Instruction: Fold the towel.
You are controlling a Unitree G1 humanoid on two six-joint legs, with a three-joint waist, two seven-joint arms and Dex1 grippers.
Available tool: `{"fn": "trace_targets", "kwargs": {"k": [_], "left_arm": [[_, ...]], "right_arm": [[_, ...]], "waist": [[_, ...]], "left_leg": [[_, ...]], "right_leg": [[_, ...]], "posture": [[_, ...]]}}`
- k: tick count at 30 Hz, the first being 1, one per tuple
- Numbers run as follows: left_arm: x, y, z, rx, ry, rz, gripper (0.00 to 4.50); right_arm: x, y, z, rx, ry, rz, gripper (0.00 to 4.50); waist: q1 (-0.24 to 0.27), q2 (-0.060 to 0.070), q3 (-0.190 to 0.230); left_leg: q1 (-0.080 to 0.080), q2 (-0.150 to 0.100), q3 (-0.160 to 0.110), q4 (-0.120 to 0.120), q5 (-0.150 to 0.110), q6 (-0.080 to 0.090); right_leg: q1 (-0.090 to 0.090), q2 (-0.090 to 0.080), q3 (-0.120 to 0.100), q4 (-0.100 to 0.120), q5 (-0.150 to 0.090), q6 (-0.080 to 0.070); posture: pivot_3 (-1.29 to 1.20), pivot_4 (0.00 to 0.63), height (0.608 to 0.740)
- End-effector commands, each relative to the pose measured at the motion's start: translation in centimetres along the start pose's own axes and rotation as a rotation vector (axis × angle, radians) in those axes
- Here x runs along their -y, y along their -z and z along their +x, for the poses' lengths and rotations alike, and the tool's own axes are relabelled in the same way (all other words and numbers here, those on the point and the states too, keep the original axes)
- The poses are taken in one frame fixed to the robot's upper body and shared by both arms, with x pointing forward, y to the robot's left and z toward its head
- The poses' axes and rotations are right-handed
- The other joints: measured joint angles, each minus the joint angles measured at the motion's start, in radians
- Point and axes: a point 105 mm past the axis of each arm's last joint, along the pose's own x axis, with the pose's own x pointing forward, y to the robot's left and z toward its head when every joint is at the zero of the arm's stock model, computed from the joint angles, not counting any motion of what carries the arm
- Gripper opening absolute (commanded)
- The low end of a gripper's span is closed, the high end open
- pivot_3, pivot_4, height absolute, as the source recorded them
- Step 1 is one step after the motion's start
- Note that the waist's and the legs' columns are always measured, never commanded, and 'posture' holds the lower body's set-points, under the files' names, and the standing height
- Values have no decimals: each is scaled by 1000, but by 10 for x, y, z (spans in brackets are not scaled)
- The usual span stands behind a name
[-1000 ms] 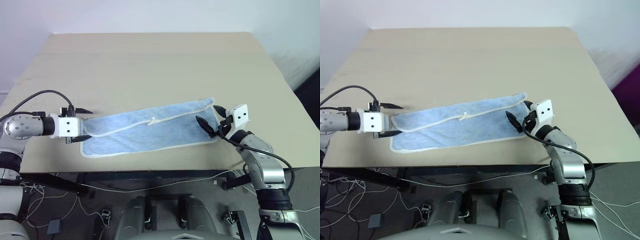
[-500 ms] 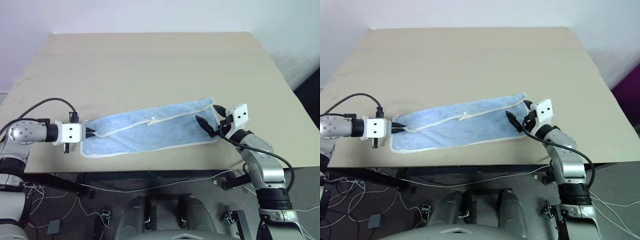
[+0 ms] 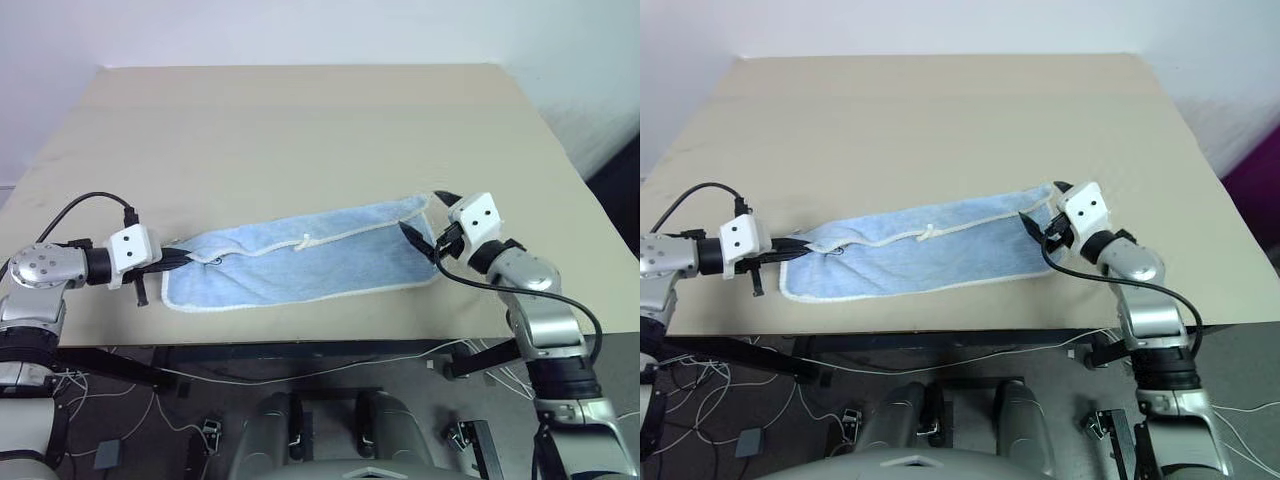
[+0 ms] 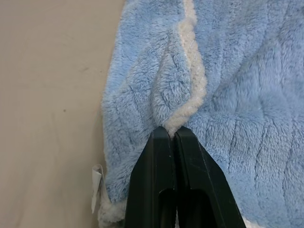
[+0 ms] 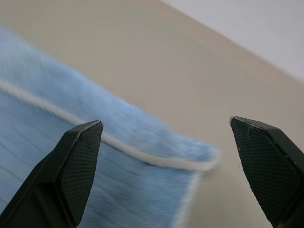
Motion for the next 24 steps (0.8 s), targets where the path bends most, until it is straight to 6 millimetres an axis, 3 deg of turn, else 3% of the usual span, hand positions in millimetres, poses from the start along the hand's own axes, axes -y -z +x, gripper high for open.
{"fn": "trace_targets", "kwargs": {"k": [1, 4, 9, 15, 24], "left_arm": [[-7, -10, -6, 38, -48, 6, 25], [-11, -12, -9, 66, -89, -31, 25], [-19, -17, -13, 137, -159, -152, 25], [-19, -16, -16, 154, -174, -229, 25], [-6, -5, -15, 54, -110, -191, 25]], "right_arm": [[8, 10, 5, -55, -34, -243, 4500], [13, 23, 10, -110, -69, -411, 4500], [24, 29, 22, -121, -59, -526, 4500], [29, 27, 31, -105, -63, -582, 4500], [28, 26, 33, -88, -68, -584, 4500]], "waist": [[-1, 0, 0], [-2, 0, 0], [-6, 0, 0], [-5, 0, 0], [-5, 0, 0]], "left_leg": [[0, 0, 0, 0, 0, 0], [0, 0, 1, 0, 2, -3], [0, 0, 1, 0, 2, -3], [0, 0, 1, 0, 2, -3], [0, 0, 2, 0, 2, -4]], "right_leg": [[0, 0, 0, 0, 0, 0], [-1, 0, 0, 0, 0, 0], [0, 0, 1, 0, 0, 0], [0, 0, 1, 0, 0, 1], [0, 0, 1, 0, 0, 1]], "posture": [[0, 150, 740], [0, 150, 740], [0, 150, 740], [0, 150, 740], [0, 150, 740]]}}
